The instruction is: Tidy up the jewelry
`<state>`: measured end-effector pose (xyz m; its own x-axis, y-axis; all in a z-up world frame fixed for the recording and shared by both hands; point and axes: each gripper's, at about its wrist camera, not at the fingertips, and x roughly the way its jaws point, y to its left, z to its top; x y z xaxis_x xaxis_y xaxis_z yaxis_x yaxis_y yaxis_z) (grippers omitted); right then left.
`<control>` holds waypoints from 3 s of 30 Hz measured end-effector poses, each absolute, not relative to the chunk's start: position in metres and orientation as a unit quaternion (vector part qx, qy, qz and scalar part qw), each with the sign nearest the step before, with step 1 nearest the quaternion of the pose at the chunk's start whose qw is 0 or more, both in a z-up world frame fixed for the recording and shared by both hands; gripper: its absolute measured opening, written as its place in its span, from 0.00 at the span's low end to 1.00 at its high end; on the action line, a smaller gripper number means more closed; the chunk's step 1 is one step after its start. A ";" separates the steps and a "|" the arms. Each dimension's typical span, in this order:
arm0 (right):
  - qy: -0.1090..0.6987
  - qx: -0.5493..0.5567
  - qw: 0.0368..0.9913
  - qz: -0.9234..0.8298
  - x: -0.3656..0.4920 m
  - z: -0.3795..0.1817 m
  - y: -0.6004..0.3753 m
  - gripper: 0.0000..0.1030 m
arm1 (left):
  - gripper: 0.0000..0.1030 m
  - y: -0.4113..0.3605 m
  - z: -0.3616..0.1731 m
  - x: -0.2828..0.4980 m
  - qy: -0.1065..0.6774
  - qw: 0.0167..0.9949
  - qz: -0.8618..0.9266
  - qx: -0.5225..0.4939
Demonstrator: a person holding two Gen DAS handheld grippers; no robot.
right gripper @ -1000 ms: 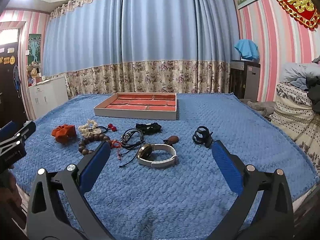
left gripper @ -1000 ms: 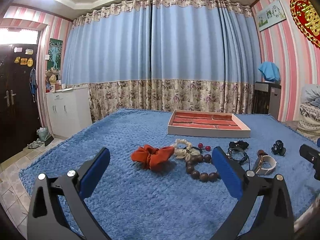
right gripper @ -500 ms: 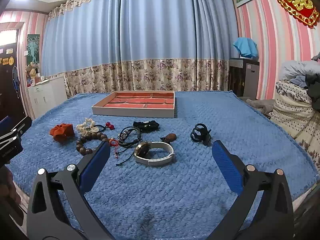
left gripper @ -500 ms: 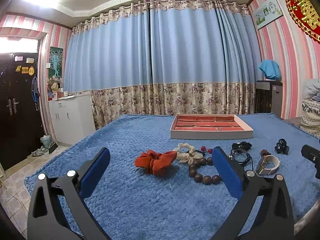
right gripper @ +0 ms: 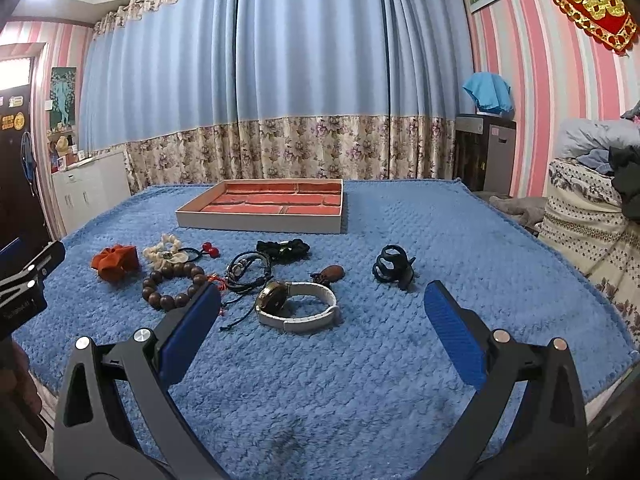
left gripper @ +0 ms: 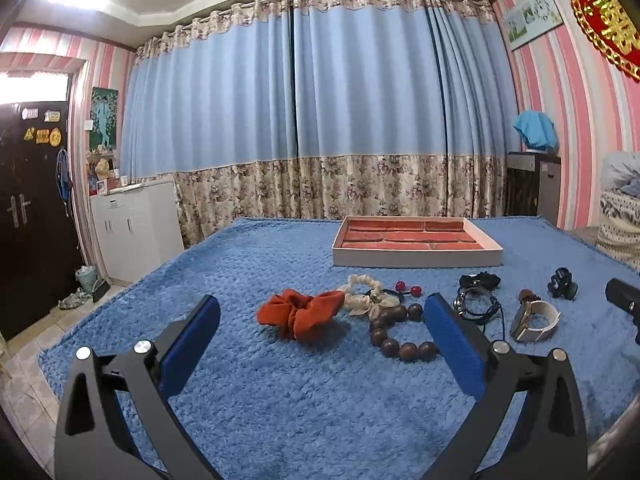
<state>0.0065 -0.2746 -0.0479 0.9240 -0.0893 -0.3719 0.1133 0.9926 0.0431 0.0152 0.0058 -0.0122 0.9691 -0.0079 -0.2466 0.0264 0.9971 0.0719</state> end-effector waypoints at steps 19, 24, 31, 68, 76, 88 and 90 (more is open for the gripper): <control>0.196 0.040 0.979 -0.036 0.012 -0.050 -0.277 0.96 | 0.96 0.002 -0.018 0.018 0.122 0.991 0.004 0.048; 0.201 0.036 0.978 -0.037 0.013 -0.052 -0.277 0.96 | 0.96 0.003 -0.019 0.019 0.126 0.991 0.002 0.046; 0.206 0.032 0.977 -0.039 0.017 -0.056 -0.279 0.93 | 0.96 0.004 -0.023 0.022 0.129 0.990 0.001 0.050; 0.312 0.007 0.950 -0.031 0.109 -0.080 -0.292 0.63 | 0.96 0.018 -0.030 0.105 0.226 0.973 -0.015 0.040; 0.348 -0.004 0.937 -0.037 0.133 -0.086 -0.292 0.55 | 0.94 0.023 -0.043 0.129 0.270 0.962 -0.012 0.035; 0.391 0.001 0.920 -0.037 0.149 -0.104 -0.298 0.42 | 0.77 0.027 -0.057 0.161 0.333 0.942 -0.002 0.034; 0.405 0.007 0.914 -0.032 0.153 -0.109 -0.299 0.37 | 0.69 0.028 -0.060 0.166 0.345 0.938 -0.004 0.029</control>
<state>0.1526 -0.2991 -0.1094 0.6706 -0.0532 -0.7399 0.0652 0.9978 -0.0127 0.1656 0.0285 -0.0601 0.7622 0.0121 -0.6473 0.0285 0.9982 0.0523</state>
